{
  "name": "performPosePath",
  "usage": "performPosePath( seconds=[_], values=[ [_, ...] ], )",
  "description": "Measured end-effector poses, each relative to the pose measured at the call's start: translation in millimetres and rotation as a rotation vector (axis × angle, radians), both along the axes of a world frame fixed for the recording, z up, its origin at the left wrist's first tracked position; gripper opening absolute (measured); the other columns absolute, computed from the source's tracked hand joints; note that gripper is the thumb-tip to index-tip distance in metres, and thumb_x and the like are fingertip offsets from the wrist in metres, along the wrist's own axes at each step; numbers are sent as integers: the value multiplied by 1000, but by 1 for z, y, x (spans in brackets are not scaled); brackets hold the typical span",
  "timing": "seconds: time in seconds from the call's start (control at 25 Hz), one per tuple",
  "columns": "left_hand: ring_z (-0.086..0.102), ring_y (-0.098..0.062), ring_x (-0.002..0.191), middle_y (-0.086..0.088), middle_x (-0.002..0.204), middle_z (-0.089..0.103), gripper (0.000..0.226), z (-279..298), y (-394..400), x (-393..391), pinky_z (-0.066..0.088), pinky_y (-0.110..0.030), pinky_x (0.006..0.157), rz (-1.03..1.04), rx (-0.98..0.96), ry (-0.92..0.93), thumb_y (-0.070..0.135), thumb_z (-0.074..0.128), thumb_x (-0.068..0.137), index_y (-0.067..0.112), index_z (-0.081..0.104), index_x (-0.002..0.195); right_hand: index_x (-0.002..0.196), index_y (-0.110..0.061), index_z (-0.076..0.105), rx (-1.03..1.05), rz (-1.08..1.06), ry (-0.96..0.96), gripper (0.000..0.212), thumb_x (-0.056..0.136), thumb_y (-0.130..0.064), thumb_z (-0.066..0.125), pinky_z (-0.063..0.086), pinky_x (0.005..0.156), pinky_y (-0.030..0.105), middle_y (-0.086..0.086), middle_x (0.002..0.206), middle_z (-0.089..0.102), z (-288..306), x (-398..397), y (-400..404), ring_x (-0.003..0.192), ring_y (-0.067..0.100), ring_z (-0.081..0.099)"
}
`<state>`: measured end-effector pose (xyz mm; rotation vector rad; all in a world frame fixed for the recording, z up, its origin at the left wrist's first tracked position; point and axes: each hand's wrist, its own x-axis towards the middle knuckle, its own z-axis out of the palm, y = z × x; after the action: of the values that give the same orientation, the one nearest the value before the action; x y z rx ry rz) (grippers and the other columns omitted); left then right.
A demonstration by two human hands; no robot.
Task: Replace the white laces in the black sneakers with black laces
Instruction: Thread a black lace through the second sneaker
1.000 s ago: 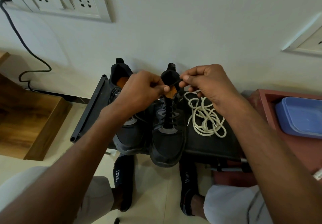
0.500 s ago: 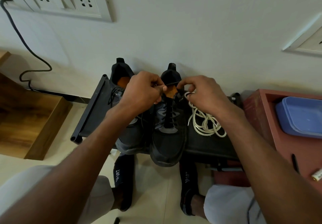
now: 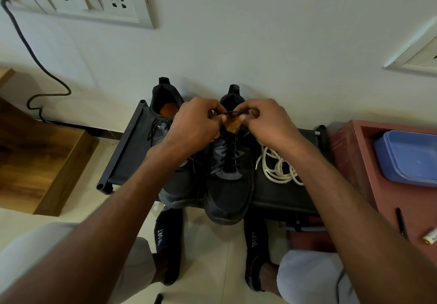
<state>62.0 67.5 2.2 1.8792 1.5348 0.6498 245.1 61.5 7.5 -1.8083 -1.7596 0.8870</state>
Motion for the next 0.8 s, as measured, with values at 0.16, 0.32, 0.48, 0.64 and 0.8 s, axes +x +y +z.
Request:
performPosePath(
  seconds=[0.16,0.32,0.48,0.64,0.8],
  values=[
    [63,-14,67,6,80,68,18,-3,-3,4,47,-28,59,-27,85,125,22,65,99,27,76,111,104,-35,77,-38,30,-70,37,96,-3,60,44,58,29,-3,85,65,6,14,0,66,11,59],
    [68,-23,78,3,88,72,17,-4,-8,8,55,-36,66,-16,112,213,30,67,97,31,78,111,113,-36,76,-98,123,-154,38,89,-6,72,54,80,34,0,91,67,4,9,-3,90,18,66],
    [70,-25,83,1,97,76,21,-4,-11,13,57,-38,68,-12,154,280,28,65,98,34,77,115,101,-38,77,-83,78,-160,40,89,-1,68,52,71,29,-5,86,66,-1,12,0,83,15,66],
    [65,-28,77,-1,91,71,18,-5,-14,21,44,-34,62,5,159,429,33,63,100,32,75,114,100,-36,79,-91,70,-130,40,89,0,66,48,64,27,-7,83,65,-2,12,0,73,11,62],
    [60,-28,71,-3,91,70,19,-6,-18,26,43,-35,60,48,180,508,33,59,101,29,73,113,102,-37,80,-97,77,-107,39,91,-2,65,43,63,22,-15,86,64,0,12,0,77,3,61]
  ],
)
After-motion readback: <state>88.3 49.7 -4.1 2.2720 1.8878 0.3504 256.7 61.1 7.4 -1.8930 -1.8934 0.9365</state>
